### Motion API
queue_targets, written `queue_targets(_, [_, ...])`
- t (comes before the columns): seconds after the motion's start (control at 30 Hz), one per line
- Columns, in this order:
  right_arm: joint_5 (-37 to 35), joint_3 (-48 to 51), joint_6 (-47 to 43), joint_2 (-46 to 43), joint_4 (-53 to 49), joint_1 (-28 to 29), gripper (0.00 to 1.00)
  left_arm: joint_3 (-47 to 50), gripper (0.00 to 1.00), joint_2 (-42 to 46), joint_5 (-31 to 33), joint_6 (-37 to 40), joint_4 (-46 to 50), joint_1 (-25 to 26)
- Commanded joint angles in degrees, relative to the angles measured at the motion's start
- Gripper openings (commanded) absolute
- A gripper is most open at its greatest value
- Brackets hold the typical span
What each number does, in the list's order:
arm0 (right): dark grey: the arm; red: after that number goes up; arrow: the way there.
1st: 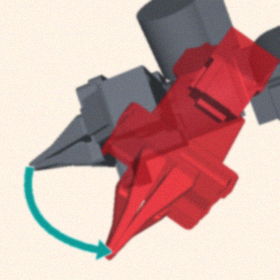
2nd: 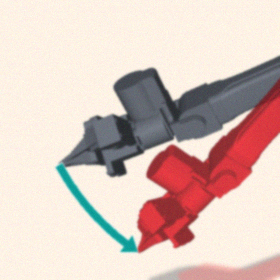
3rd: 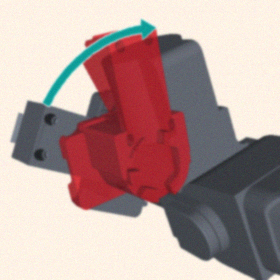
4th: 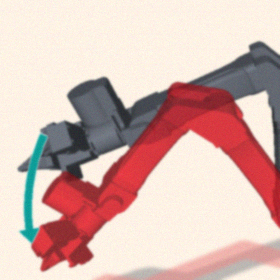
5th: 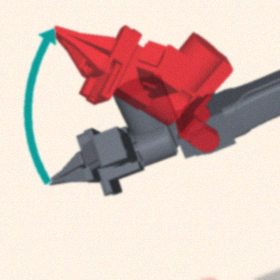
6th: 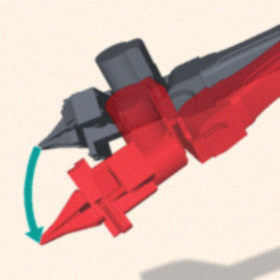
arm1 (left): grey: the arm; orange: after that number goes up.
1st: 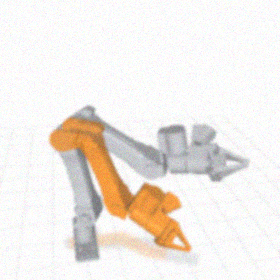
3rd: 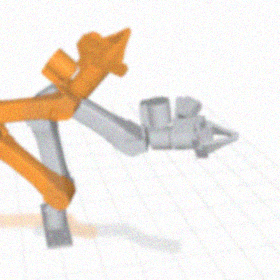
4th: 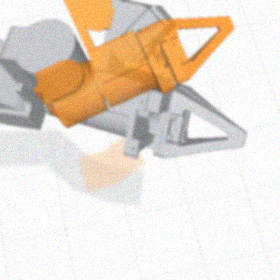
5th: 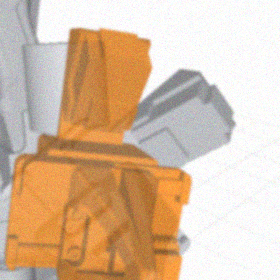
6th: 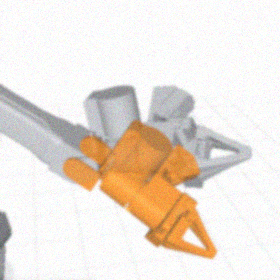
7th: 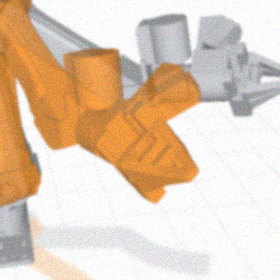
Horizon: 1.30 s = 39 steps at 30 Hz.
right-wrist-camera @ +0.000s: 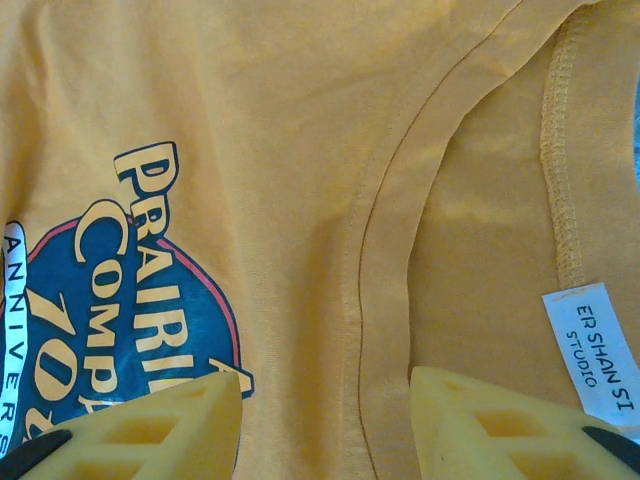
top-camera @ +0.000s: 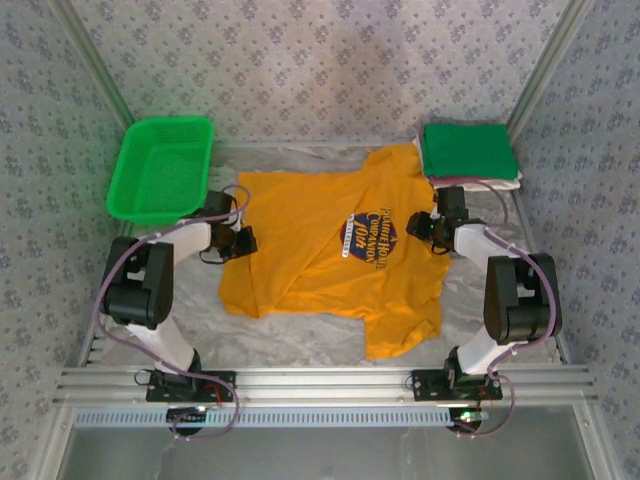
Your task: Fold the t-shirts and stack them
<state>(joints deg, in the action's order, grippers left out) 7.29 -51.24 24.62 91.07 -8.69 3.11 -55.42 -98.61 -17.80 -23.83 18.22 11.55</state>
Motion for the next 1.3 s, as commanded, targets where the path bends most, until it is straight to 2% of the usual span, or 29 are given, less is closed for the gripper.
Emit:
queue_targets(0.0, [-0.2,0.6,1.4,-0.6,-0.4,-1.2,0.50,-0.9,0.00,0.0,-1.2,0.3,-1.1,0.1])
queue_targets(0.13, [0.1,0.1,2.0,1.1,-1.7,-2.4,0.50,-0.9,0.00,2.1,0.7,-0.2,-0.2,-0.9])
queue_targets(0.3, [0.0,-2.1,2.3,4.2,-5.2,-3.0,0.49,-1.9,0.00,3.9,1.9,0.3,1.0,-4.6])
queue_targets(0.63, [-0.6,-5.4,3.0,9.4,-9.4,-3.7,0.45,-9.7,0.00,2.6,3.5,4.2,5.7,-8.3])
queue_targets(0.83, [-0.2,-6.2,4.1,11.6,-10.9,-5.5,0.41,-17.2,0.00,-2.4,7.0,8.1,9.0,-11.3])
queue_targets(1.1, [-1.4,-6.6,3.8,12.0,-11.5,-6.9,0.39,-30.8,0.00,-13.8,9.0,10.7,12.8,-12.0])
queue_targets(1.17, [-1.6,-6.8,3.7,12.0,-11.5,-7.0,0.39,-32.8,0.15,-15.1,9.0,10.6,13.4,-11.9])
queue_targets(1.23, [-1.8,-7.4,3.7,11.9,-11.7,-7.1,0.38,-32.4,0.20,-14.3,9.6,10.1,12.7,-11.9])
queue_targets(1.27, [-1.9,-7.8,3.6,11.7,-12.0,-7.1,0.39,-31.9,0.26,-13.4,9.7,9.8,12.3,-11.8])
